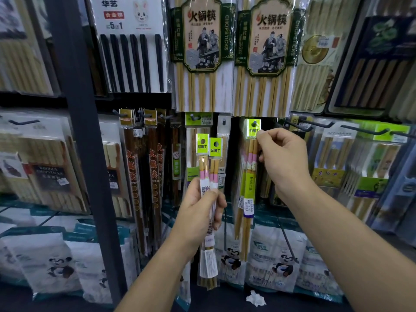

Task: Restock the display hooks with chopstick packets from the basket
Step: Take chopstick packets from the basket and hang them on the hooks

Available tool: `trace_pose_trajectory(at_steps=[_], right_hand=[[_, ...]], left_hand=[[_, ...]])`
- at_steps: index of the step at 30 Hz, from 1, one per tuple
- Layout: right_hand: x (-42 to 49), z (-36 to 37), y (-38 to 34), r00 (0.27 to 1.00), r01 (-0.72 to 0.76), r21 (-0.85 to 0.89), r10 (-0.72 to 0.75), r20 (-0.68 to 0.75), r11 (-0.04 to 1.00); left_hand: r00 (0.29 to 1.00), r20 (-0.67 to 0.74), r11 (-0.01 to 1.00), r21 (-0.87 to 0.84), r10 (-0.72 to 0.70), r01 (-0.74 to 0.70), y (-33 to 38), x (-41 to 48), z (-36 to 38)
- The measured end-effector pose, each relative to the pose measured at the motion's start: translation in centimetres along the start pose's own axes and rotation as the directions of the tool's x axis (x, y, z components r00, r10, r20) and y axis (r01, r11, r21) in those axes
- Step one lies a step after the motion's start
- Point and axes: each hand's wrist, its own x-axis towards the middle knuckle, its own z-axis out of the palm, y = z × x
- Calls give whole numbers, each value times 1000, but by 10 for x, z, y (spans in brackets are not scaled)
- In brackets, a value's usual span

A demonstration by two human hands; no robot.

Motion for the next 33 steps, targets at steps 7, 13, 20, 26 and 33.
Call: trace_pose_trajectory(at_steps=[7,13,20,26,33], right_hand=[[-2,0,7,999,-10,-94,6,-41,996],[-21,2,5,992,123,-99,-125,-19,987],[-40,14,1,976,102,-74,-85,201,992],[-44,13,0,972,80,-11,-75,223,997],[-15,6,-7,1000,15,4,-15,3,1000]], left_hand=[[1000,-18,1000,-14,24,-24,2,-1,2],[996,-84,996,-80,37,-44,3,0,4],[999,-15,991,-125,37,-38,4,-4,10],[999,-8,988,-145,44,-44,5,-3,10],[997,-77,1000,22,15,-14,-1,0,6]])
